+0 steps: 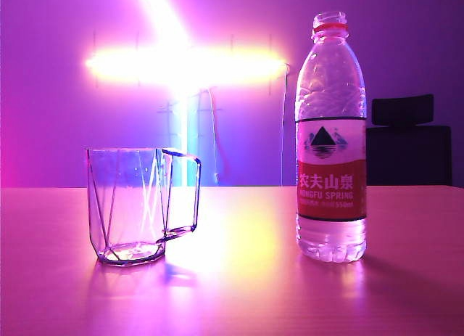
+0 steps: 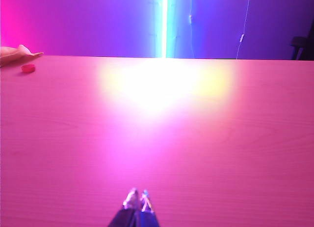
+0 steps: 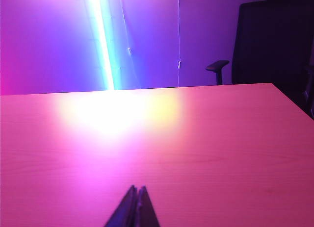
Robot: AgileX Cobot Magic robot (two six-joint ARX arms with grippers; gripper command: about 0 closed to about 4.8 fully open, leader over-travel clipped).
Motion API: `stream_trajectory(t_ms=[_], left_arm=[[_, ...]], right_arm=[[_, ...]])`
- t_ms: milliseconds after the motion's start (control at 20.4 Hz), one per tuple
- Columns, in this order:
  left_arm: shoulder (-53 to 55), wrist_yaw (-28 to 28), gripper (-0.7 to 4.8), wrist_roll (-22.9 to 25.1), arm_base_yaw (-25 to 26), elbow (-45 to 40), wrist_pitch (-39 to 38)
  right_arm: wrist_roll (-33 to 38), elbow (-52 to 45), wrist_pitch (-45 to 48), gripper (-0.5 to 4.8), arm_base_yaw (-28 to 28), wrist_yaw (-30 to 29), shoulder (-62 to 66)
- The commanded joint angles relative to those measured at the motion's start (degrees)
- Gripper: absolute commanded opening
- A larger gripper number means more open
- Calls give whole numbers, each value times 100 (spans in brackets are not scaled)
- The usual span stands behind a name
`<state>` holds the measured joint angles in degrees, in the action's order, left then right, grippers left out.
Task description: Pick up the mineral water bottle on the table and pour water into the mug until it's half full.
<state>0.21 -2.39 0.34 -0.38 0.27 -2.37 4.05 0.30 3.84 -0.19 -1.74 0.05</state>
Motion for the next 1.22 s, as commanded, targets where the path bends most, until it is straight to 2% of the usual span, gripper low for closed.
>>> stream_trajectory(t_ms=[49, 342, 489, 538, 587, 636, 685, 734, 783, 881, 930, 1027, 1076, 1174, 1223], left_arm=[[13, 2, -2, -15, 4, 24, 72], [13, 2, -2, -15, 0, 24, 72], [74, -68, -2, -15, -369, 24, 74], [153, -66, -2, -15, -597, 24, 79], [269, -63, -2, -15, -1130, 24, 72], [306, -63, -2, -15, -1416, 24, 72], [339, -61, -2, -15, -2129, 24, 68], [339, -44, -2, -15, -2535, 24, 74], [339, -35, -2, -15, -3154, 24, 72], [348, 15, -2, -15, -3764, 24, 74], [365, 24, -2, -15, -4122, 24, 72], [367, 24, -2, -15, -4476, 24, 74], [367, 26, -2, -15, -4544, 24, 74], [361, 11, -2, -15, -4638, 22, 72], [358, 2, -2, -15, -4680, 22, 74]], right_arm=[[22, -24, 85, -6, 2, 15, -9], [22, -24, 85, -6, 2, 13, -9], [310, -24, 109, -6, 9, -118, -9], [461, -24, 118, -6, 9, -177, -9], [723, -15, 118, -5, 13, -387, -9], [861, -11, 118, -5, 13, -553, -7], [1110, -4, 114, -5, 15, -791, -7], [1307, -2, 111, -5, 13, -933, -7], [1598, 11, 105, -5, 15, -1167, -4], [1853, 116, -98, -5, 22, -1379, 9], [1860, 295, -531, -5, 72, -1381, 15], [1703, 680, -1357, -4, 232, -1338, 20], [1609, 800, -1543, 11, 308, -1344, 22], [1493, 1056, -1705, 180, 629, -1338, 94], [1355, 1080, -1683, 290, 837, -1340, 236]])
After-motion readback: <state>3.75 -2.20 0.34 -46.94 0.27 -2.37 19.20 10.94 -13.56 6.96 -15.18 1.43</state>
